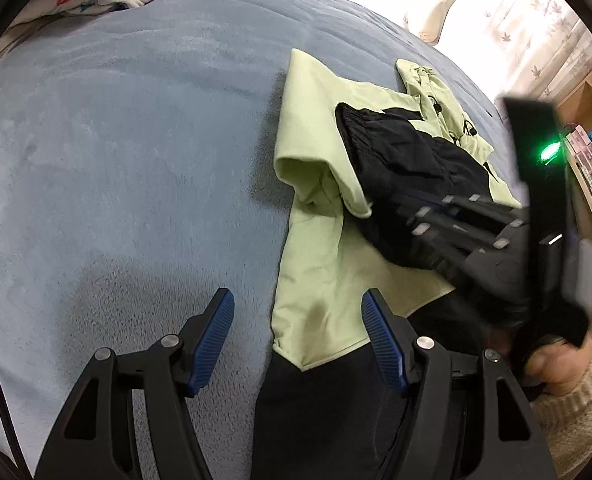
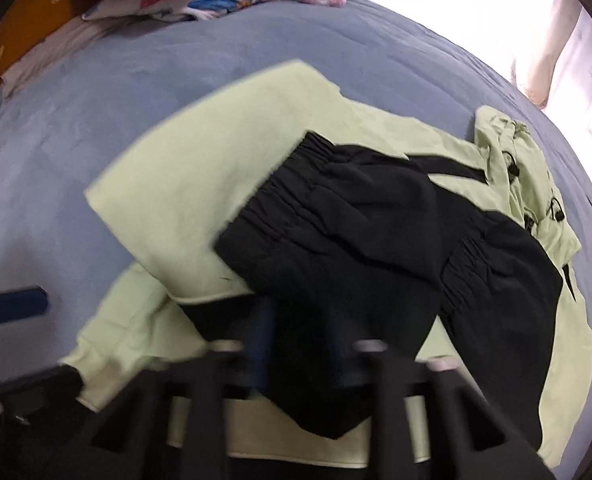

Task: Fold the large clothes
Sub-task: 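Grasp the black jacket hem with the right gripper and lift toward the hood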

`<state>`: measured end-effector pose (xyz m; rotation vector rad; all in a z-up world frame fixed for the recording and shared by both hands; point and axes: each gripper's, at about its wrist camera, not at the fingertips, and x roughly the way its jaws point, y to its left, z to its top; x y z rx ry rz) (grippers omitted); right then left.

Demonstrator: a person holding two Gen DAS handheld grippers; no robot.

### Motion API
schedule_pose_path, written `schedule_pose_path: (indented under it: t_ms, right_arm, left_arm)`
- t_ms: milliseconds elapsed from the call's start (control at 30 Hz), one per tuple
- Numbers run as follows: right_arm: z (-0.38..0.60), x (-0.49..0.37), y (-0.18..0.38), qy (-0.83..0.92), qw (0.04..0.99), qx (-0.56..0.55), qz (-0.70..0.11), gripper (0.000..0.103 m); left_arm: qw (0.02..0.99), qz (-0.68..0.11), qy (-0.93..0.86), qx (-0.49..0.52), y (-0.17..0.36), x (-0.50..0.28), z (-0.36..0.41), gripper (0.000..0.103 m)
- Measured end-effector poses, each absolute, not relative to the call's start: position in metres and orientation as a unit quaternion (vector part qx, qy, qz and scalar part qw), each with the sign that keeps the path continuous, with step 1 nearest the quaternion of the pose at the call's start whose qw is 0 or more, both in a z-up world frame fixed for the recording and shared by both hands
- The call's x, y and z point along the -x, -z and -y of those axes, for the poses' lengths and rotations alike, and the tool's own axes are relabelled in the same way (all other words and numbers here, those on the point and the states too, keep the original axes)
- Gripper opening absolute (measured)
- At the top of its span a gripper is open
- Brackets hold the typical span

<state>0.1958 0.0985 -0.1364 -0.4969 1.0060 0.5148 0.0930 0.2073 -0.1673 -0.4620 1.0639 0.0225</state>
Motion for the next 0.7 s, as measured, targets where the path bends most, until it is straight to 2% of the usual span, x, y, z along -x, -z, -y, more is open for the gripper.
schedule_pose_path:
  t_ms: [167,300,400,533,700]
  right_arm:
    - [-0.053,-0.195,0.052,-0.227,0.88,0.145,-0.392,0.008]
    - [0.024,-0.201,0.012,-0.188,0.905,0.046,-0.38,0.008]
    - [0.086,-0.202,0.023,-0.14,0.904,0.003,-0.403,0.008]
    - [0.155,-0.2,0.078,-0.11,0.861,-0.06,-0.492,0.009]
    - [0.19,-0.199,0.112,-0.113,0.832,-0.122,-0.53,0.012]
  left_arm:
    - [0.838,-0.501,-0.011,0.214,0.166,-0.095,-0.204,0.065]
    - [0.839,-0.503,-0.004,0.208,0.167,-0.095,-0.196,0.065]
    - [0.837,-0.508,0.001,0.201,0.17,-0.097,-0.188,0.065]
    - [0.835,-0.515,0.008,0.193,0.171,-0.1,-0.178,0.065]
    - [0.836,-0.519,0.006,0.178,0.172,-0.103,-0.171,0.065]
